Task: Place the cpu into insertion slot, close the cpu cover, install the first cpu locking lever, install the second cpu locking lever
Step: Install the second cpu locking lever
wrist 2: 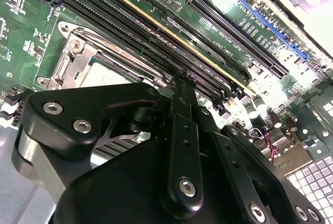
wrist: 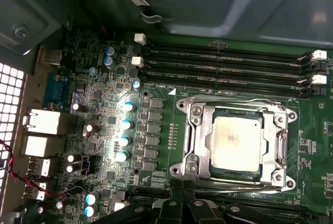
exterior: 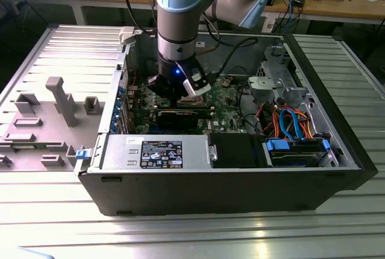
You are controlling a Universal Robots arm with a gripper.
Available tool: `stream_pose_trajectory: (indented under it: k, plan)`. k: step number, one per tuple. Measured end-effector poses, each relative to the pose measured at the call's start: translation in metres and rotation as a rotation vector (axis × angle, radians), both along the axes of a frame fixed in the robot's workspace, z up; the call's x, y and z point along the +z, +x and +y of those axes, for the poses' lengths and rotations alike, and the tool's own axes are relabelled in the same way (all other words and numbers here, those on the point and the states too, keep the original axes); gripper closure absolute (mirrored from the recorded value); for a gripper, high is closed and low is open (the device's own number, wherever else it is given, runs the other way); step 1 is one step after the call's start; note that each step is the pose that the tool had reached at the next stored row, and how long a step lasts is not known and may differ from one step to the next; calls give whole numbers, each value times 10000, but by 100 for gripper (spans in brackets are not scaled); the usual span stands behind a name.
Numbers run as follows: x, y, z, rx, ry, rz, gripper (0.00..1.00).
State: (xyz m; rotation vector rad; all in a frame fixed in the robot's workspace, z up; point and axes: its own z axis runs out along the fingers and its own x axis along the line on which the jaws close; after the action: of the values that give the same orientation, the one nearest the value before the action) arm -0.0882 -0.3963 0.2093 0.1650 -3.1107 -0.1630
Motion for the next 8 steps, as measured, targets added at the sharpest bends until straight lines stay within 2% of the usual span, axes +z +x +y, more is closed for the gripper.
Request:
stream_pose_trajectory:
  k: [8]
  plan:
    - [-20,-7,14,3,64,0,89]
